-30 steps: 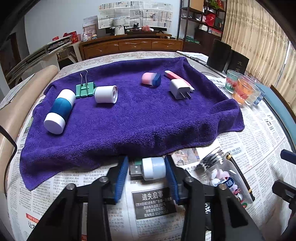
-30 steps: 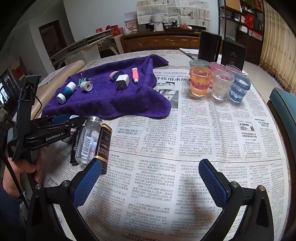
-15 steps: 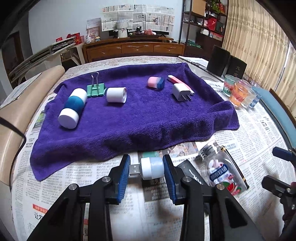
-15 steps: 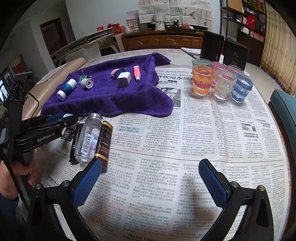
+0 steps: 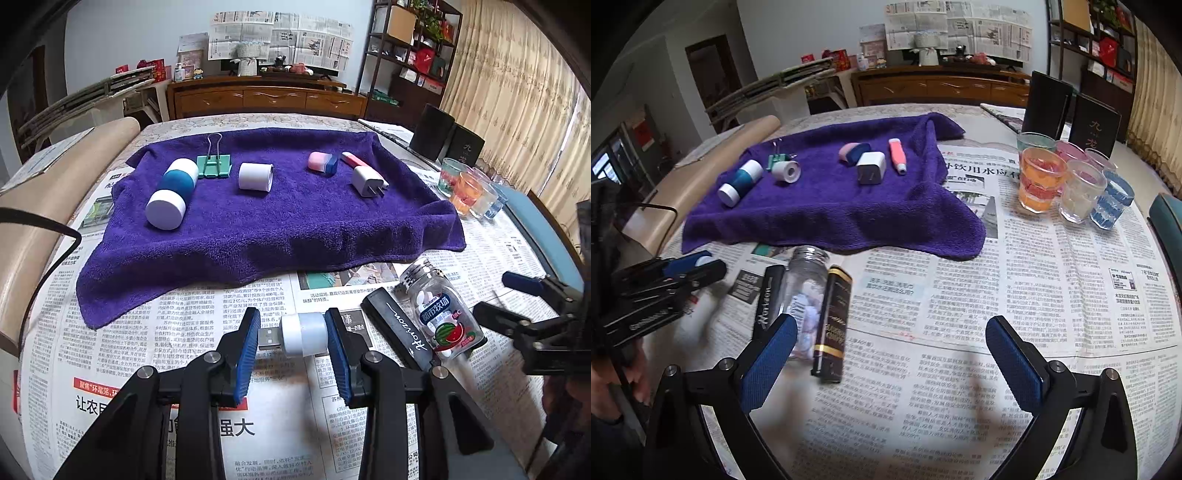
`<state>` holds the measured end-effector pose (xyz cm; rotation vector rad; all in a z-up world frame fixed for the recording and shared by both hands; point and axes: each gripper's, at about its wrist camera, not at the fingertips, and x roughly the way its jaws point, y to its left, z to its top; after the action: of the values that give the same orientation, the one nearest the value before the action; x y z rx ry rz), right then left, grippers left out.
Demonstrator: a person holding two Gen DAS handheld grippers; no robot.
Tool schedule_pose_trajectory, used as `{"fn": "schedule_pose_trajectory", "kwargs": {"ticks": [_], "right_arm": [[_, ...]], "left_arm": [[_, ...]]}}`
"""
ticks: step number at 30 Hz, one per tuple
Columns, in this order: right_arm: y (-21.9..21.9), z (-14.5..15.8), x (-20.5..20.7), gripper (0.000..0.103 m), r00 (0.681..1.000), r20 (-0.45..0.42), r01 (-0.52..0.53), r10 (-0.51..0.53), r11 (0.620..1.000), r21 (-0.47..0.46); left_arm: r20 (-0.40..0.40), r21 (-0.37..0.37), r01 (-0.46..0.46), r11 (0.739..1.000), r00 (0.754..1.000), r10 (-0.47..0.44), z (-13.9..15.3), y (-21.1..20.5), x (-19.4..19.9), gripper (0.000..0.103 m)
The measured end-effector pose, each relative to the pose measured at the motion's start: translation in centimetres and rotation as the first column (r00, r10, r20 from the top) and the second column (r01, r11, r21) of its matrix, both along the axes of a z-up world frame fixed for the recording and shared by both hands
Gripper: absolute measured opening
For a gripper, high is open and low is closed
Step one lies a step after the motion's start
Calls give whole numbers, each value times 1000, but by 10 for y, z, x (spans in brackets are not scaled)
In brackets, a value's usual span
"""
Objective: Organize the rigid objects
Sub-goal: 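Hold USB light with left tool while right tool grasps brown Grand Reserve tube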
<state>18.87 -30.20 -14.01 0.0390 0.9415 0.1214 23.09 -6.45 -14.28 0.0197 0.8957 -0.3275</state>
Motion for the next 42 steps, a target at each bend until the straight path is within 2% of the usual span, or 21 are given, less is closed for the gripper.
{"fn": "schedule_pose_trajectory", "kwargs": {"ticks": [10,13,20,27,30,32,37,39,40,42], "right_arm": [[11,-19,16,100,999,-35,-3,2,999,-50],[17,-23,18,94,999,-44,-20,18,998,-54],[38,-25,18,77,998,-24,-66,63,989,-133],[44,-24,17,70,996,-27,-85,82,987,-137],[48,-22,14,60,995,-27,-99,96,986,-137],[51,-21,12,49,993,-27,-114,112,984,-135],[54,-20,10,42,992,-30,-124,121,984,-126],[53,-19,10,32,992,-34,-128,125,984,-124],[52,-18,9,23,991,-41,-128,124,985,-119],[52,-18,8,23,991,-46,-127,122,985,-114]], "left_arm": [[-7,-38,-13,999,1000,13,-2,13,1,34],[-10,-47,-16,999,1000,16,-3,17,1,34],[-18,-47,-18,999,1000,17,-7,21,1,34],[-17,-50,-19,999,1000,18,-6,23,0,34],[-21,-59,-24,998,1000,23,-6,26,1,34],[-22,-61,-26,998,999,25,-6,27,1,34],[-26,-60,-22,998,999,21,-6,27,0,34],[-25,-62,-21,998,999,20,-6,27,0,34],[-23,-61,-20,998,1000,19,-5,26,0,34],[-21,-62,-19,998,1000,18,-4,26,-1,34]]}}
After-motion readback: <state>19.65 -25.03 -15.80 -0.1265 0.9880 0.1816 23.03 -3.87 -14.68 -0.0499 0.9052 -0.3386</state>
